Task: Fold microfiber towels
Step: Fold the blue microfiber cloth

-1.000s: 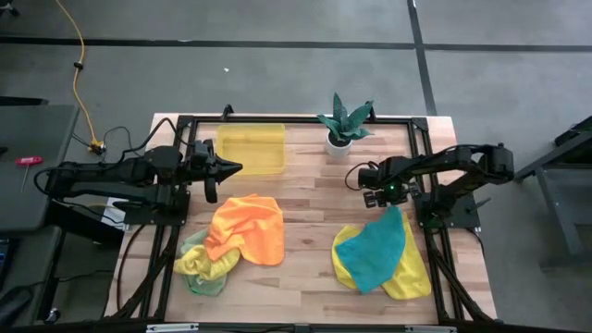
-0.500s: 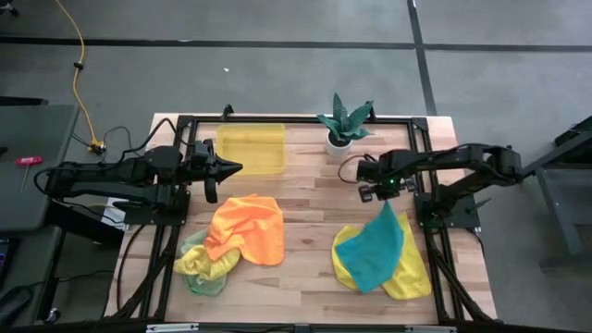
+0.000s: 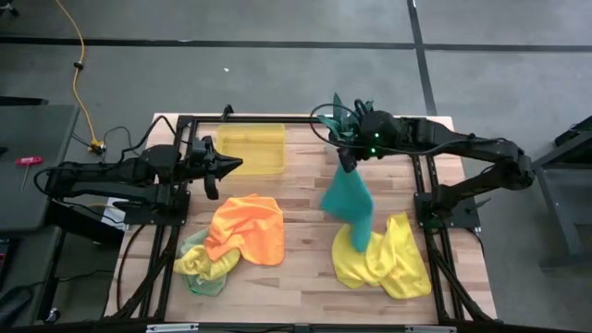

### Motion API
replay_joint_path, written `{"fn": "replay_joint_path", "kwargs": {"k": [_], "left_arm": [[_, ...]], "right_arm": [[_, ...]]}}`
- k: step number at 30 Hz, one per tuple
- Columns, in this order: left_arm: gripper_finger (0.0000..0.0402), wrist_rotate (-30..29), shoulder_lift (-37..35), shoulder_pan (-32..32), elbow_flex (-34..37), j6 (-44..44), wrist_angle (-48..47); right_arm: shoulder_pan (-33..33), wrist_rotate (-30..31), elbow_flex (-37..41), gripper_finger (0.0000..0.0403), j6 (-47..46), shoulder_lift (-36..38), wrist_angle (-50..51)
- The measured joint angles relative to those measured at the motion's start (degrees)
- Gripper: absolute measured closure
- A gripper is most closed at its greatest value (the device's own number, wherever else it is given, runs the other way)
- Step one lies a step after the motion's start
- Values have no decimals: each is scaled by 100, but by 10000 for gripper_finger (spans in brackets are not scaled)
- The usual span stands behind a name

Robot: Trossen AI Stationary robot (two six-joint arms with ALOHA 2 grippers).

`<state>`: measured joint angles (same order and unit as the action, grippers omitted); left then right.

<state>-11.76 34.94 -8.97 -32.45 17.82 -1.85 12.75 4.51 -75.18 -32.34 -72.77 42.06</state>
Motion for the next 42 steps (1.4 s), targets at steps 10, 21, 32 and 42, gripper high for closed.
{"fn": "replay_joint_path", "kwargs": {"k": [10,21,32,42], "left_arm": [[346,-131,1716,4,2,4,735],[213,-75,4619,0,-1243,-596,1347],[163,700,6493,-310,-2465,-993,1022],[163,917,7066,-382,-2503,-1024,948]], "right_arm": [[-23,99,198,402,-176,-5,-454],[-90,-17,203,403,-216,-6,-723],[-90,-21,208,403,-107,-5,-725],[-90,-19,208,403,-63,-5,-762]]}}
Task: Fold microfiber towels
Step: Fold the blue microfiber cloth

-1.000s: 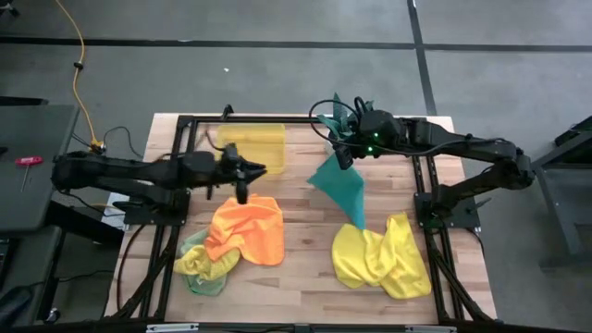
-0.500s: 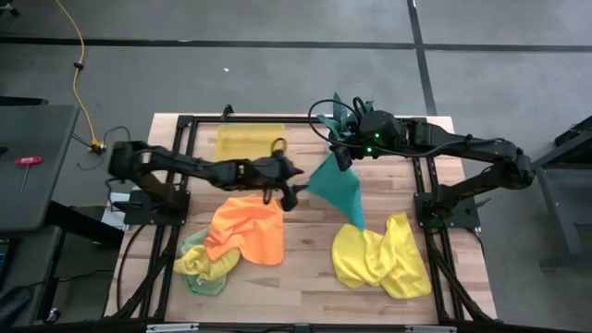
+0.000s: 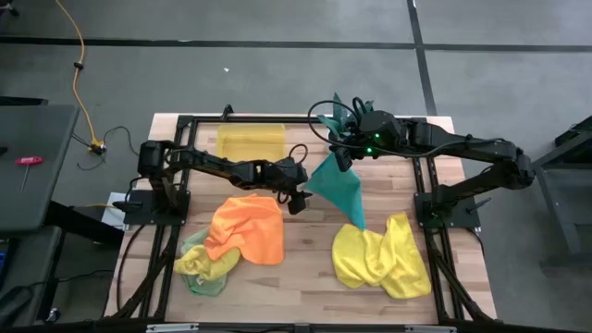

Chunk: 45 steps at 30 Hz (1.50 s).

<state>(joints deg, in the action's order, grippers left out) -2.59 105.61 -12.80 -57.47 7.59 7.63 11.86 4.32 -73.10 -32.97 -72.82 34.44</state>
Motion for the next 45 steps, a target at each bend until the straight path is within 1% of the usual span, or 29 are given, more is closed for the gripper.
{"fn": "replay_joint_path", "kwargs": {"k": [4,8,12,18,20,22,25,31,36,38,40,45], "left_arm": [[169,-81,252,0,2,-32,23],[201,-276,319,13,4,15,69],[259,-310,295,11,2,-31,75],[374,-279,289,7,2,-141,-212],[394,-186,182,4,11,-174,-446],[391,-175,-30,6,5,-240,-585],[398,-177,-569,-29,7,-499,-969],[400,-188,-2143,-281,-45,-834,-1770],[401,-47,-3215,-467,-548,-1033,-2662],[401,-40,-3454,-487,-824,-1035,-2925],[401,9,-3606,-477,-1063,-1031,-3192],[401,71,-3648,-326,-1495,-1037,-3584]], "right_arm": [[0,0,0,403,2,0,-2],[0,0,0,403,2,0,-2],[0,0,0,403,2,0,-2],[0,0,0,403,45,0,-5],[0,0,0,403,46,0,-2],[0,0,0,403,46,9,-5],[2,-44,2,403,94,91,-47],[35,-27,-353,403,287,295,98],[33,421,-783,403,501,313,994],[43,556,-854,403,464,313,1328],[52,568,-861,403,355,311,1596],[48,513,-856,403,-77,274,2311]]}}
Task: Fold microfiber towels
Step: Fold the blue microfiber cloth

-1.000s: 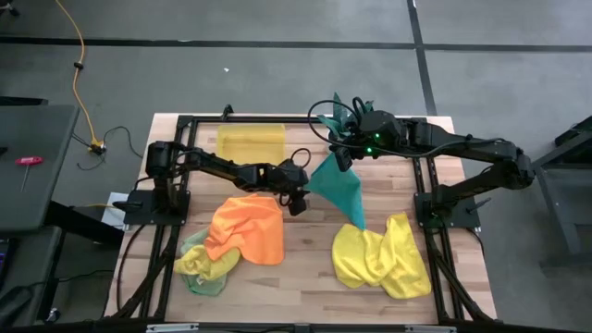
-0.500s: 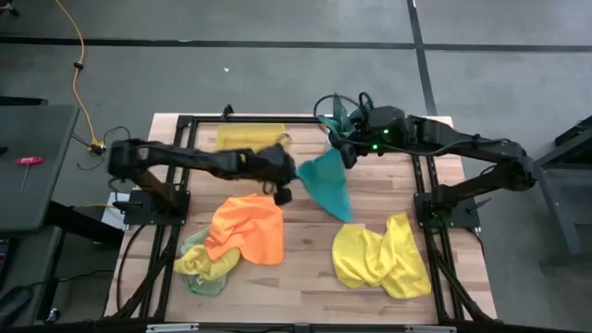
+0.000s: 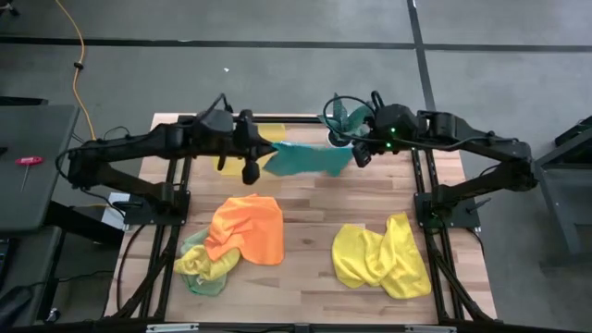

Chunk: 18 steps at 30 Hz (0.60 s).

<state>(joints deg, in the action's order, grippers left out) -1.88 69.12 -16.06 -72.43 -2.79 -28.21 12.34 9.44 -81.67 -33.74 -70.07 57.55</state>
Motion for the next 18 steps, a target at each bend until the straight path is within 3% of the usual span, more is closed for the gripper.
{"fn": "replay_joint_path", "kwargs": {"k": [6,14,18], "left_arm": [[401,-10,302,112,-19,0,-225],[402,-38,1159,84,-19,-412,142],[402,-445,1374,-37,-19,-895,279]], "right_arm": [[0,186,6,403,-228,-6,854],[6,753,6,403,113,-3,1464],[102,1056,8,403,400,46,1464]]}}
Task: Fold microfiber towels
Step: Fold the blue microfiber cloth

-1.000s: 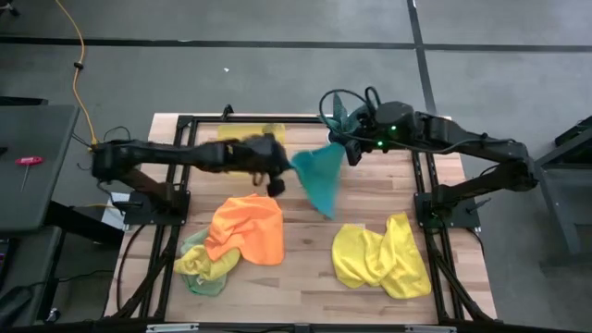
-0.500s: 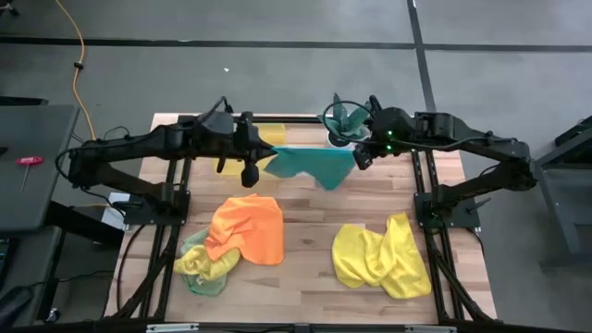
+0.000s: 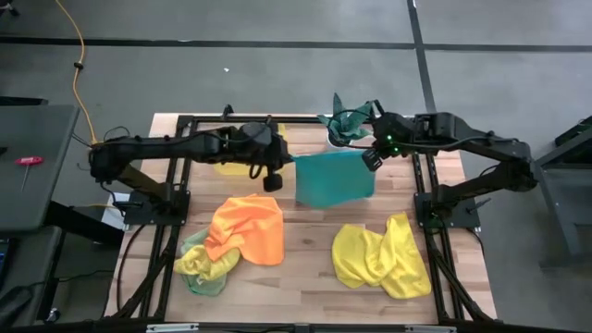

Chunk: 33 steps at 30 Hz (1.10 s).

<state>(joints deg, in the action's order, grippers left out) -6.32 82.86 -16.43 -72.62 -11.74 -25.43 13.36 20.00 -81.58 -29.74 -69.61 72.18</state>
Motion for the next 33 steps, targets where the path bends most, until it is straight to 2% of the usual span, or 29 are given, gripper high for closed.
{"fn": "replay_joint_path", "kwargs": {"k": [3,7,14,23,26,33], "left_arm": [[402,-374,6,-156,-1,-333,25],[402,-474,-27,-282,-2,-592,19],[401,-738,-40,67,-2,-1204,-28],[401,-448,121,951,97,-206,-457],[401,-440,305,1258,299,173,-366],[401,-422,898,1792,443,1135,-320]], "right_arm": [[163,315,0,403,125,112,-38],[239,440,0,403,329,354,-248],[-124,452,0,403,-123,435,-47],[-940,408,85,403,-1275,-31,549],[-1250,266,572,403,-1742,-90,362],[-2005,-634,1924,403,-2899,-78,-831]]}}
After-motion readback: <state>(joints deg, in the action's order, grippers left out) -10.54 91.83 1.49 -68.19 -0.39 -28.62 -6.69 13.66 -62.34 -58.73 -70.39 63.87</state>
